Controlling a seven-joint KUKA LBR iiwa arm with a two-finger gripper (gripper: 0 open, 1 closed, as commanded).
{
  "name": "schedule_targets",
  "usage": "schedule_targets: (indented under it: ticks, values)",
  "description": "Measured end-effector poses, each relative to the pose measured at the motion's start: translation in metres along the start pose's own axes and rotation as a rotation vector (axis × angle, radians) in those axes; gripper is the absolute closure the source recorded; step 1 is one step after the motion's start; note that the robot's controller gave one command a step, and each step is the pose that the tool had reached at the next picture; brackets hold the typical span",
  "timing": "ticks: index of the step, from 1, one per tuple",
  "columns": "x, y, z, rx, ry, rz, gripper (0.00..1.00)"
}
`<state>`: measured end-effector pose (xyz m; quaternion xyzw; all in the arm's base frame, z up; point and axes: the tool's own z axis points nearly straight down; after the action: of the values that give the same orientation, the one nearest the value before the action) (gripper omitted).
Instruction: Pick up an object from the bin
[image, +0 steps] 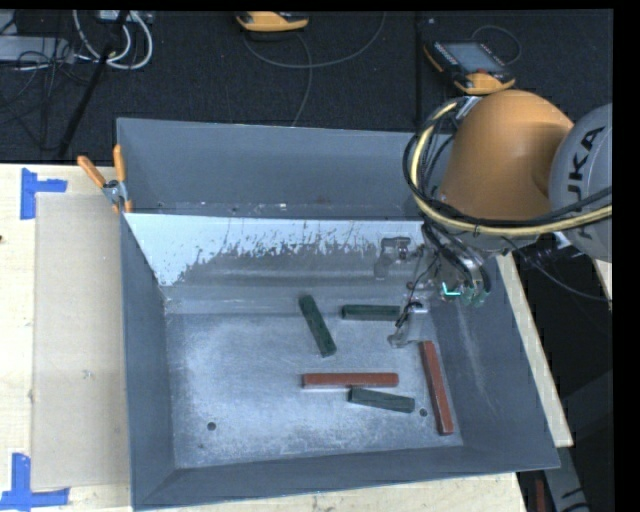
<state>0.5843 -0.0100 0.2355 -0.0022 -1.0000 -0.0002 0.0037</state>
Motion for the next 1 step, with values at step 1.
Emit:
schedule_targets:
  ticks: [1]
  values:
    - [-0.0317, -0.0338, 0.1624, 0.0, -0.003, -0.079, 0.0]
